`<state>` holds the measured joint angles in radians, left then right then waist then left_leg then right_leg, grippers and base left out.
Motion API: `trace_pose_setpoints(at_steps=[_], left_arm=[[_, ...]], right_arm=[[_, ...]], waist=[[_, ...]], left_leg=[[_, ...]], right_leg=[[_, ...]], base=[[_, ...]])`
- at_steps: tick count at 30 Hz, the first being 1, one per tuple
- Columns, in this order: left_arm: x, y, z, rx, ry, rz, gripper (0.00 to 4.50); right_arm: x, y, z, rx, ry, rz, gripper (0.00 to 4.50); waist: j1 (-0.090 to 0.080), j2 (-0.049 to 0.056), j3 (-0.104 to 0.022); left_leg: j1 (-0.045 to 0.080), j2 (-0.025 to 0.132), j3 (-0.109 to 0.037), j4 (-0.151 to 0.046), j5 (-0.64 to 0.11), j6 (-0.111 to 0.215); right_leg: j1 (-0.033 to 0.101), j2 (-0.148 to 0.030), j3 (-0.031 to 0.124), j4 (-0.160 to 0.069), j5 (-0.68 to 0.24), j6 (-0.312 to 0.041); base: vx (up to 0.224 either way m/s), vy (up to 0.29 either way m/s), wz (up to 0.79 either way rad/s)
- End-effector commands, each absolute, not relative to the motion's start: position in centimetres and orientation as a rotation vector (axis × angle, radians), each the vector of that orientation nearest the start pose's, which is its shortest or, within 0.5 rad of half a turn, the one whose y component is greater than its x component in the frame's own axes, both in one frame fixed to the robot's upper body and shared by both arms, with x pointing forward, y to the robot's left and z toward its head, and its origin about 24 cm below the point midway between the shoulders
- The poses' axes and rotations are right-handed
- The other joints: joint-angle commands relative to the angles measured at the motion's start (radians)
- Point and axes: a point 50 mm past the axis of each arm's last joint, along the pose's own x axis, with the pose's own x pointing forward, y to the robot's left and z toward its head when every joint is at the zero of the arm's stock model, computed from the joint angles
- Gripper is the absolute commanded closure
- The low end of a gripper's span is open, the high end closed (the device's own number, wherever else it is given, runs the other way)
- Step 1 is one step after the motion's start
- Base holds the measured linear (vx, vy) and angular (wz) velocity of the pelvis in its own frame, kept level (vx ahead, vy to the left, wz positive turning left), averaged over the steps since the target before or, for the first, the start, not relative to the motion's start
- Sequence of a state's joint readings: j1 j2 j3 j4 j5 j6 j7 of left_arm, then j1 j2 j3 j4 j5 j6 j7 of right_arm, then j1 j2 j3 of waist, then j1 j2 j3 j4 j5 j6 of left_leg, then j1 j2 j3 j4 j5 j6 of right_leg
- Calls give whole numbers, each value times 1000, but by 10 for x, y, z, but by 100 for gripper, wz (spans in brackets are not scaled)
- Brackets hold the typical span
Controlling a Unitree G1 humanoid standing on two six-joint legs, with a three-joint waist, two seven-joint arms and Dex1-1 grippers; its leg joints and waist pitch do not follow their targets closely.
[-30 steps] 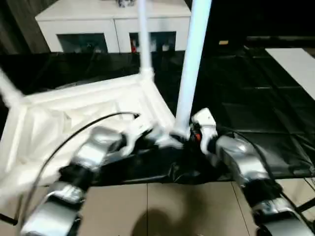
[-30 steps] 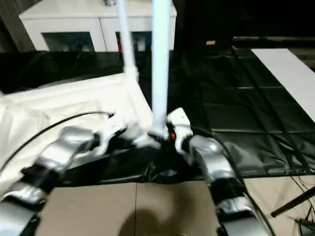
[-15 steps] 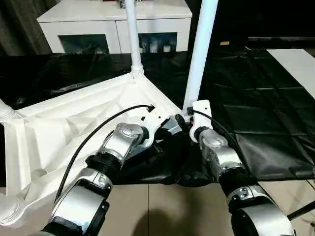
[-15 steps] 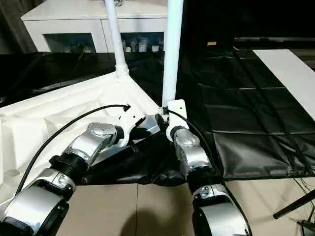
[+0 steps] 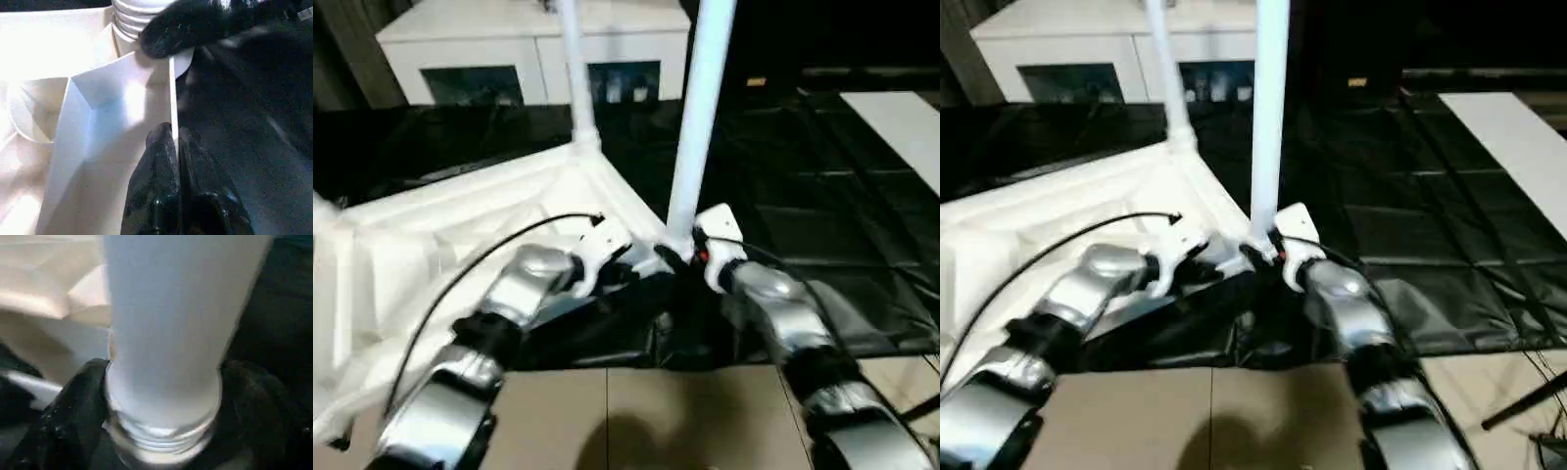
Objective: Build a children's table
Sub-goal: Rotate leg to tighten
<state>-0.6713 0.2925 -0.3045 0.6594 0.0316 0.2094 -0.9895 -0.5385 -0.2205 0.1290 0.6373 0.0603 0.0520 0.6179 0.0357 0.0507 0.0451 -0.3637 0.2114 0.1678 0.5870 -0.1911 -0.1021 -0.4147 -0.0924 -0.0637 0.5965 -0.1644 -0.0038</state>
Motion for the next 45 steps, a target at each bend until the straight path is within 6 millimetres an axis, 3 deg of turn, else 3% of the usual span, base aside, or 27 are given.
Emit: trace_pose_setpoints(at_steps=[1, 5, 10, 14, 22, 26, 29, 31, 34, 36, 39, 41, 43, 45], left_arm=[[324, 115, 55, 399, 455, -1286, 450], [319, 127, 60, 414, 477, -1318, 450], [316, 135, 61, 405, 489, -1325, 450], [313, 137, 61, 406, 494, -1332, 450], [311, 137, 62, 398, 495, -1345, 450], [309, 135, 60, 394, 504, -1355, 450], [307, 134, 59, 391, 507, -1356, 450], [307, 135, 58, 390, 515, -1338, 450], [313, 134, 54, 382, 524, -1246, 450], [321, 130, 51, 375, 520, -1153, 450], [331, 122, 46, 349, 511, -1042, 450], [343, 110, 43, 307, 520, -886, 450], [346, 109, 42, 306, 526, -848, 450], [350, 105, 41, 300, 535, -793, 450]], right_arm=[[329, -133, 48, -196, 225, 845, 65], [317, -142, 51, -204, 238, 998, 65], [306, -144, 51, -191, 274, 1136, 65], [305, -143, 50, -194, 285, 1158, 90], [305, -145, 50, -172, 296, 1159, 170], [303, -143, 46, -168, 311, 1179, 180], [302, -142, 43, -166, 316, 1181, 182], [303, -141, 42, -164, 315, 1167, 183], [314, -139, 39, -177, 312, 1016, 183], [323, -138, 36, -173, 312, 875, 183], [332, -136, 32, -126, 324, 669, 184], [339, -132, 23, -47, 369, 411, 184], [339, -131, 20, -38, 383, 363, 184], [340, -128, 16, -19, 405, 271, 184]], waist=[[4, -4, -72], [14, -6, -72], [22, -10, -69], [22, -11, -67], [21, -10, -70], [24, -13, -70], [25, -27, -70], [27, -22, -70], [22, -21, -66], [12, -20, -62], [5, -23, -61], [5, -19, -64], [5, -24, -64], [6, -20, -63]], left_leg=[[0, 7, 10, -58, -146, 129], [5, 12, 12, -58, -162, 118], [1, 10, 13, -57, -158, 113], [-1, 9, 12, -59, -166, 91], [-2, 7, 12, -56, -136, 95], [-1, 8, 12, -55, -131, 99], [-3, 8, 13, -55, -124, 103], [-3, 9, 12, -55, -117, 104], [-3, 8, 13, -58, -135, 92], [-2, 3, 13, -60, -171, 58], [0, 0, 12, -61, -195, 37], [2, -4, 10, -61, -196, 22], [2, -5, 9, -63, -203, 18], [3, -6, 9, -63, -217, 25]], right_leg=[[70, -32, 27, -49, -49, -298], [65, -33, 29, -46, -55, -304], [64, -32, 29, -45, -70, -294], [64, -36, 30, -51, -134, -272], [64, -32, 29, -44, -82, -280], [63, -33, 29, -44, -89, -280], [65, -34, 29, -45, -103, -274], [64, -35, 30, -44, -108, -272], [60, -34, 29, -47, -132, -266], [58, -32, 30, -56, -201, -247], [58, -31, 32, -63, -258, -224], [56, -32, 32, -65, -279, -206], [57, -31, 30, -69, -306, -191], [52, -32, 31, -74, -323, -181]], base=[[0, 0, 0], [0, 0, 0], [0, 0, 0], [0, 0, 0], [0, 0, 0], [0, 0, 0], [0, 0, 0], [0, 0, 0], [0, 0, 0], [0, 0, 0], [0, 0, 0], [0, 0, 0], [0, 0, 0], [0, 0, 0]])
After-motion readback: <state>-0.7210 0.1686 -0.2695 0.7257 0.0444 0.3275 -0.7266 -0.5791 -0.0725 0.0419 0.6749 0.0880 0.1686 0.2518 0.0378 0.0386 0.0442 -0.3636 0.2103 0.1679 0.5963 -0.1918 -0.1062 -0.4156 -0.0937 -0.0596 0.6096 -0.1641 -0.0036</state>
